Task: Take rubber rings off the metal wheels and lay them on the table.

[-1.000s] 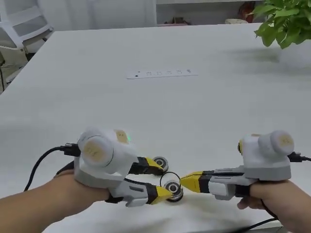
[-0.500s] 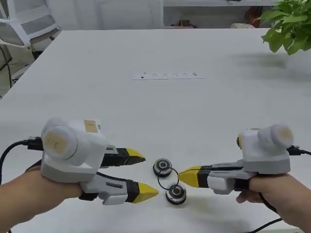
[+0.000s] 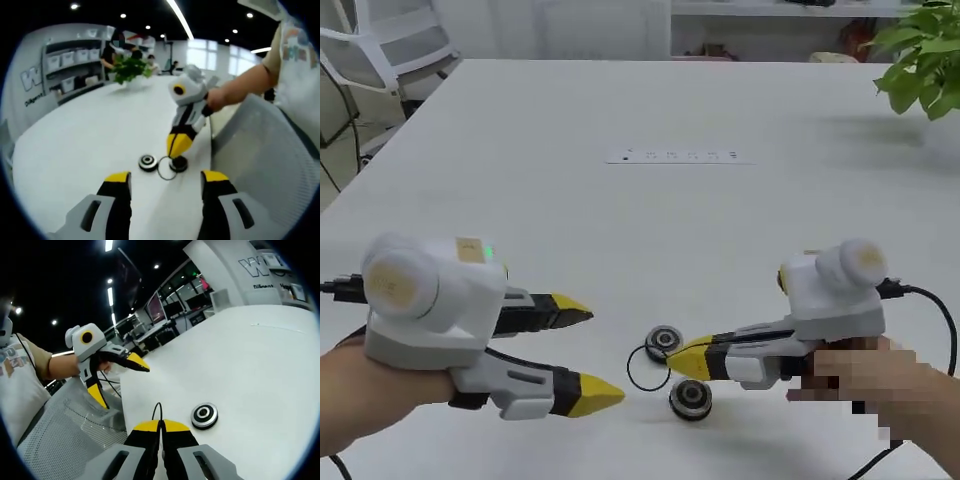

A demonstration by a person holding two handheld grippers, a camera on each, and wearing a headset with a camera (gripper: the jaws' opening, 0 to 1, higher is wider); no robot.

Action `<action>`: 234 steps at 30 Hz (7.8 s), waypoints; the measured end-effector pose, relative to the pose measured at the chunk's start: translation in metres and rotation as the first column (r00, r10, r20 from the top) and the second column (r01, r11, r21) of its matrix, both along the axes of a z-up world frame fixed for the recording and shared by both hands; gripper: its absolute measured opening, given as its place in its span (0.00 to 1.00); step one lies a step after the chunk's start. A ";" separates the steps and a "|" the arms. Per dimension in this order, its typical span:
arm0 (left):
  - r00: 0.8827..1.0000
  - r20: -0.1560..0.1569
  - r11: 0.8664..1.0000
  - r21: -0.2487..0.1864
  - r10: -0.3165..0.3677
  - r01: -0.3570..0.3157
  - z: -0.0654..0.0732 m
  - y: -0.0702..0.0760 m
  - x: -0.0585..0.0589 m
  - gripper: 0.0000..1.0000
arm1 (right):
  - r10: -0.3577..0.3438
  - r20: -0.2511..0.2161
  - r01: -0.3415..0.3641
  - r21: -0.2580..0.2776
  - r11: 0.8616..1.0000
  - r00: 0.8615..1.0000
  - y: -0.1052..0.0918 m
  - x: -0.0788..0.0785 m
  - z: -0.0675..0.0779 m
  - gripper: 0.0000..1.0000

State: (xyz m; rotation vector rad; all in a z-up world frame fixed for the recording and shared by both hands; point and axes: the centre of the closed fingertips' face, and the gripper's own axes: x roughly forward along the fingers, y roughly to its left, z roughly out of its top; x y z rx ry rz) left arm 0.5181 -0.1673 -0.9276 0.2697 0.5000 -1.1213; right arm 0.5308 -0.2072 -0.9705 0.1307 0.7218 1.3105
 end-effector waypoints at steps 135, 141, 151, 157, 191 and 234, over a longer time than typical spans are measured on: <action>0.971 -0.116 0.972 0.088 -0.207 0.218 -0.060 -0.087 0.000 0.37 | 0.099 0.234 -0.047 -0.219 0.975 0.967 -0.050 -0.015 -0.046 0.22; 0.971 -0.126 0.972 0.089 -0.205 0.216 -0.066 -0.089 0.000 0.32 | 0.082 0.229 -0.033 -0.213 0.977 0.970 -0.050 -0.015 -0.048 0.18; 0.972 -0.120 0.971 0.109 -0.202 0.215 -0.072 -0.089 0.001 0.22 | 0.064 0.229 -0.019 -0.196 0.980 0.971 -0.053 -0.015 -0.047 0.13; 0.977 -0.098 0.972 0.123 -0.189 0.200 -0.073 -0.088 0.004 0.16 | 0.054 0.230 -0.010 -0.191 0.982 0.972 -0.053 -0.015 -0.046 0.12; 0.986 -0.001 0.973 0.162 -0.165 0.163 -0.074 -0.088 0.005 0.13 | -0.270 -0.090 0.272 0.016 0.962 0.959 -0.059 -0.003 -0.040 0.00; 0.990 0.007 0.977 0.159 -0.143 0.141 -0.075 -0.089 0.006 0.13 | -0.158 0.013 0.157 0.045 0.987 0.987 -0.043 -0.013 -0.027 0.00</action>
